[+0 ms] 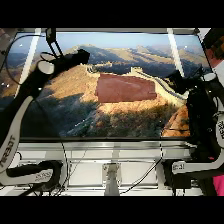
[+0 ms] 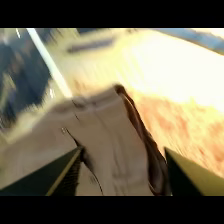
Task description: Fold the clothes and pants, and hang the long-sleeved shirts on hangers.
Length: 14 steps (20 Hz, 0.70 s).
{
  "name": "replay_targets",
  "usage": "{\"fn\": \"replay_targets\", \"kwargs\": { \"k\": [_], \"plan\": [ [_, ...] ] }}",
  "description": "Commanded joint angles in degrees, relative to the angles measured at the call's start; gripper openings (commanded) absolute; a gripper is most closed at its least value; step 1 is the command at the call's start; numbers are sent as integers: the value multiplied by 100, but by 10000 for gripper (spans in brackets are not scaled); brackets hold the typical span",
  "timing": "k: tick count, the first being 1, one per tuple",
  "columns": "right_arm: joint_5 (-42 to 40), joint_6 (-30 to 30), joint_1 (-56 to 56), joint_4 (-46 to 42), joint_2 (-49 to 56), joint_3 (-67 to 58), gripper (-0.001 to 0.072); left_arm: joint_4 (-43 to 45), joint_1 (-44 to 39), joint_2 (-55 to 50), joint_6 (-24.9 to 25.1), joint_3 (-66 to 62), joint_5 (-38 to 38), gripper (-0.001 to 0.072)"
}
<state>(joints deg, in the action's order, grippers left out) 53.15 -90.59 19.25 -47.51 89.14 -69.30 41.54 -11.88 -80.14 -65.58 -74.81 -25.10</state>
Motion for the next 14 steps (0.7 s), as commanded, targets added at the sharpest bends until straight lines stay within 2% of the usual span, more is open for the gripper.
{"fn": "replay_targets", "kwargs": {
  "k": [1, 3, 5, 8, 14],
  "plan": [
    [2284, 1272, 595, 772, 575, -289, 633, 44, 188, 636, 457, -7, -929, 542],
    [2433, 1331, 511, 916, 999, -579, 683, 44, 175, 841, 457, -7, -929, 542],
    [2363, 1303, 378, 914, 1285, -870, 683, 44, 168, 955, 457, -7, -935, 542],
    [2470, 940, 238, 765, 1628, -1174, 689, 44, 168, 990, 457, -7, -1082, 542],
    [2411, 697, 31, 634, 1993, -1268, 688, 44, 162, 990, 455, -7, -1368, 542]
  ]
}}
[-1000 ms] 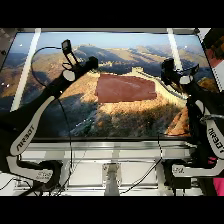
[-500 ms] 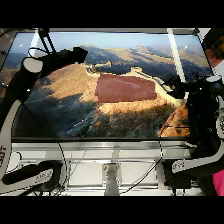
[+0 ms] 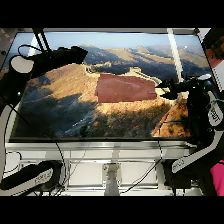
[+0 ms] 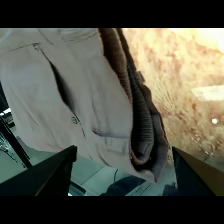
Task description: Fold the clothes and pants, and hang the long-sleeved shirts on hangers.
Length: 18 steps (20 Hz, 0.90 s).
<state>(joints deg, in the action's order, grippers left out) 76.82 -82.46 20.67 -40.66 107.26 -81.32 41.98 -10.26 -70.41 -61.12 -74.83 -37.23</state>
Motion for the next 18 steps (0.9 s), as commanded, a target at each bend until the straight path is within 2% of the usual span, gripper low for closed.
{"fn": "replay_targets", "kwargs": {
  "k": [1, 5, 7, 9, 11, 12, 13, 15, 18],
  "plan": [
    [-15, -151, -188, -63, 214, -66, 687, -2, 2, 17, 9, -4, -157, 542],
    [-299, -238, -597, -142, 323, -66, 678, 0, 0, 17, 9, -4, -166, 542],
    [-334, -232, -772, -129, 326, -72, 569, 0, 2, 17, 9, -4, -166, 542],
    [-361, -190, -861, -136, 326, -146, 538, 0, 2, 17, 9, -4, -166, 542],
    [-459, -192, -898, -114, 326, -249, 279, -2, 2, 17, 9, -4, -166, 542],
    [-431, -192, -896, -46, 321, -306, 178, 0, 0, 17, 9, -4, -166, 542],
    [-343, -195, -885, 46, 321, -393, 18, -2, 2, 17, 9, -4, -166, 542],
    [15, -212, -850, 96, 321, -693, 19, -2, 2, 17, 9, -4, -164, 542],
    [551, -557, -577, 70, 291, -1482, 18, 0, 2, 15, 9, -4, -166, 540]
  ]
}}
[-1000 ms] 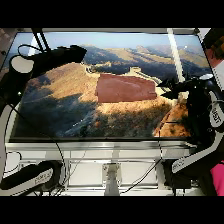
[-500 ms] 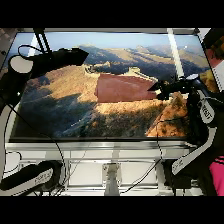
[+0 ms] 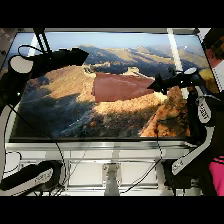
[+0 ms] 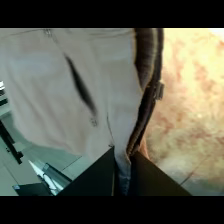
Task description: Fold the clothes and pants, and hang the long-sleeved shirts on hangers.
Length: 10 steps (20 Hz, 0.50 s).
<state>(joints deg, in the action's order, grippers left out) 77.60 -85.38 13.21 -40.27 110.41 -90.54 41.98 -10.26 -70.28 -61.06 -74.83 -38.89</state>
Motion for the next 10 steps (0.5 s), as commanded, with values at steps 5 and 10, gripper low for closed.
{"fn": "replay_targets", "kwargs": {
  "k": [5, 10],
  "plan": [
    [907, -960, 1300, -614, -553, -1921, 18, -2, 2, 2, 2, -2, 0, 100],
    [1515, -970, 2896, -1115, -1617, -2046, 16, -2, 2, 2, -7, -2, 0, 10]
  ]
}}
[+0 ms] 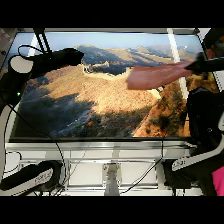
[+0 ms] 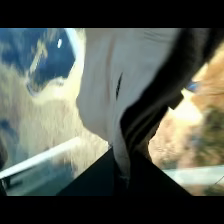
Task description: Fold the clothes and pants, and hang the long-sleeved shirts on hangers.
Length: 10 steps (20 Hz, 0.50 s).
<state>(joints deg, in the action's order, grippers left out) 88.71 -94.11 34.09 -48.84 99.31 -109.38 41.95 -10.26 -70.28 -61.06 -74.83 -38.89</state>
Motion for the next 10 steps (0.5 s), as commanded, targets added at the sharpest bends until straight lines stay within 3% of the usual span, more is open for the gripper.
{"fn": "replay_targets", "kwargs": {
  "k": [1, 7, 10],
  "plan": [
    [546, -94, 1121, -258, -719, -162, 16, 0, 0, 2, -22, -2, 0, 10],
    [1084, -271, 2957, -299, -1836, -162, 17, -2, 2, 2, -20, -2, 2, 10],
    [1674, -238, 3740, -1108, -2177, -136, 17, -2, 0, 2, -20, -2, 7, 10]
  ]
}}
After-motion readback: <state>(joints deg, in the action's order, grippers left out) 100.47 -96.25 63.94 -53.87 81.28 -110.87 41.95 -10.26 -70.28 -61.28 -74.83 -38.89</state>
